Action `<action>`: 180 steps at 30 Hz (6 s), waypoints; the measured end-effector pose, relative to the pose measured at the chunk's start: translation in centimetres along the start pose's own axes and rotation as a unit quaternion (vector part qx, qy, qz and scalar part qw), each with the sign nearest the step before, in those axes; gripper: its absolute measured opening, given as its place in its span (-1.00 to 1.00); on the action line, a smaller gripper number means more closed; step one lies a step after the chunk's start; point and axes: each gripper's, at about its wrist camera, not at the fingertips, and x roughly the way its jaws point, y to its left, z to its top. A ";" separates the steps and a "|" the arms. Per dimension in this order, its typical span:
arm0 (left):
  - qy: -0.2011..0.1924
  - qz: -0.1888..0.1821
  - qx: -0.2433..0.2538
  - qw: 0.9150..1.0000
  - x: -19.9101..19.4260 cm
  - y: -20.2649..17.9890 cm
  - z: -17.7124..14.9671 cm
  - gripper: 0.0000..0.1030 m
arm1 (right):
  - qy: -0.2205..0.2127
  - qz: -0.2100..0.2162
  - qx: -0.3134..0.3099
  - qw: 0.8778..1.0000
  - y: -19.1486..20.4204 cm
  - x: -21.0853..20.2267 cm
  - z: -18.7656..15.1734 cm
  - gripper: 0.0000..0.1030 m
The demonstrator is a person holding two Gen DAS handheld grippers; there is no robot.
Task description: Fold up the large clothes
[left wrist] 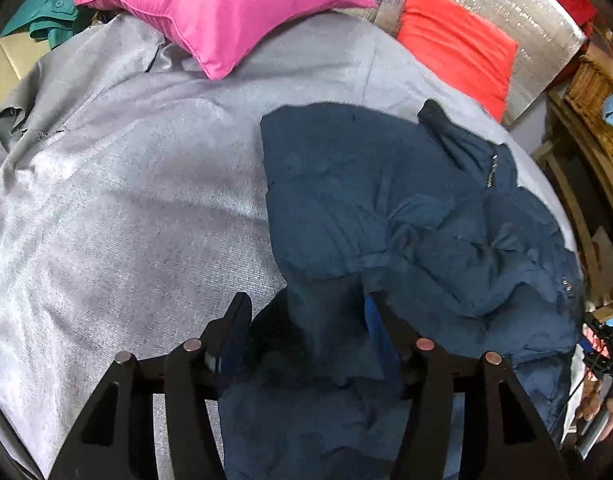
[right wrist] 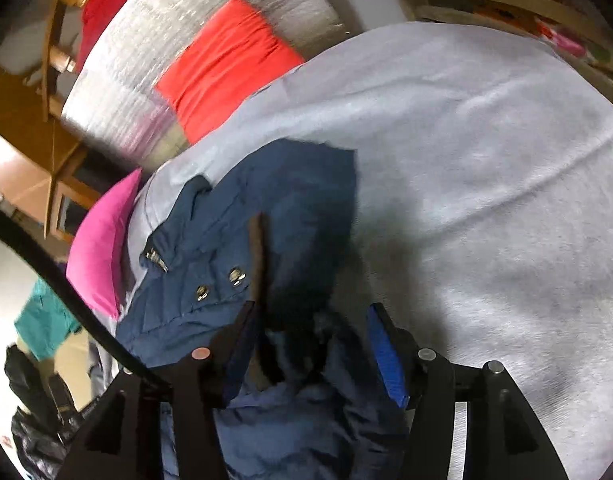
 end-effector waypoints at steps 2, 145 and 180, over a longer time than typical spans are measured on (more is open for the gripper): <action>-0.009 -0.011 -0.004 1.000 -0.5 0.2 0.1 0.16 | 0.011 0.026 0.021 0.999 -0.9 0.1 0.2 0.15; 0.008 -0.053 0.069 0.996 -9.2 4.6 -25.3 -0.07 | 0.113 0.090 -0.069 0.987 -3.3 -9.1 -24.7 0.06; -0.049 -0.122 0.107 0.985 -10.7 1.3 -25.1 -0.67 | 0.069 0.003 -0.158 0.985 3.5 -10.4 -26.9 -0.57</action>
